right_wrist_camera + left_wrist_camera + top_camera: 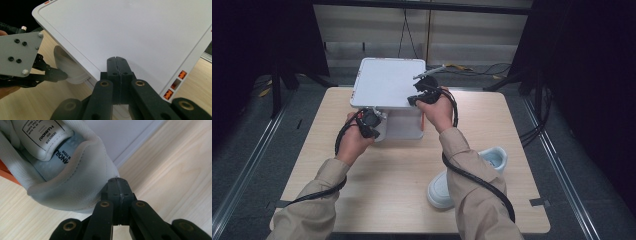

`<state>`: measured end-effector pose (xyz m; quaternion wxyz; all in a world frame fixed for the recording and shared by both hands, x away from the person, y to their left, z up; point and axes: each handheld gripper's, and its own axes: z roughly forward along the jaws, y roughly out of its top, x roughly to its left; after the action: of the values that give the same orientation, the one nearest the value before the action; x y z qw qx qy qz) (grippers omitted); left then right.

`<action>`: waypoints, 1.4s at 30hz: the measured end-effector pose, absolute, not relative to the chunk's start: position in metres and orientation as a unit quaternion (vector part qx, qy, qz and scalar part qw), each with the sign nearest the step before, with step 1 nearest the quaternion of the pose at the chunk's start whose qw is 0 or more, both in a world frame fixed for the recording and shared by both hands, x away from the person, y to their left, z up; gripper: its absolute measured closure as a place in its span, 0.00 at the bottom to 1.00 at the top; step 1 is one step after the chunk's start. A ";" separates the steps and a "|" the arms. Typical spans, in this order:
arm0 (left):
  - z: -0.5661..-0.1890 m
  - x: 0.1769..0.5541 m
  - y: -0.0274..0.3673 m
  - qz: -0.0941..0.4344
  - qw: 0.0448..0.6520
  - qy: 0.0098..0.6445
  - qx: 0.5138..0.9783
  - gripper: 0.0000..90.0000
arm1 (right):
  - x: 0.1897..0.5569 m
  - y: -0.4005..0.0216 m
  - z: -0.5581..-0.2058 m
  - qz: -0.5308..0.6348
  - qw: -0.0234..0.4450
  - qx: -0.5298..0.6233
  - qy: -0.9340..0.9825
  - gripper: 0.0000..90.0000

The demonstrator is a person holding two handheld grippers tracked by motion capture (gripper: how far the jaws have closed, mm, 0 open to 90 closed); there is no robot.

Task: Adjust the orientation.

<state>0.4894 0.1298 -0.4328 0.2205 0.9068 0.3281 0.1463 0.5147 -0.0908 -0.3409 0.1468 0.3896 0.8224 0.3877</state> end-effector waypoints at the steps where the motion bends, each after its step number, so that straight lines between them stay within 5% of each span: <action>1: -0.433 0.490 0.130 0.143 0.226 0.333 0.904 1.00 | 0.515 -0.091 -0.341 0.389 0.146 0.389 0.822 1.00; 12: -0.434 0.488 0.134 0.129 0.239 0.340 0.900 0.96 | 0.514 -0.092 -0.341 0.391 0.148 0.388 0.821 1.00; 25: -0.392 0.459 0.176 0.091 0.261 0.347 0.896 0.72 | 0.497 -0.117 -0.330 0.359 0.147 0.386 0.837 0.72; 42: -0.344 0.469 0.165 0.074 0.253 0.341 0.902 0.69 | 0.440 -0.165 -0.354 0.290 0.110 0.353 0.883 0.56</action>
<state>0.4694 0.1653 -0.3438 0.2531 0.9022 0.3411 0.0744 0.4397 -0.1646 -0.3537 0.1096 0.3528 0.8827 0.2904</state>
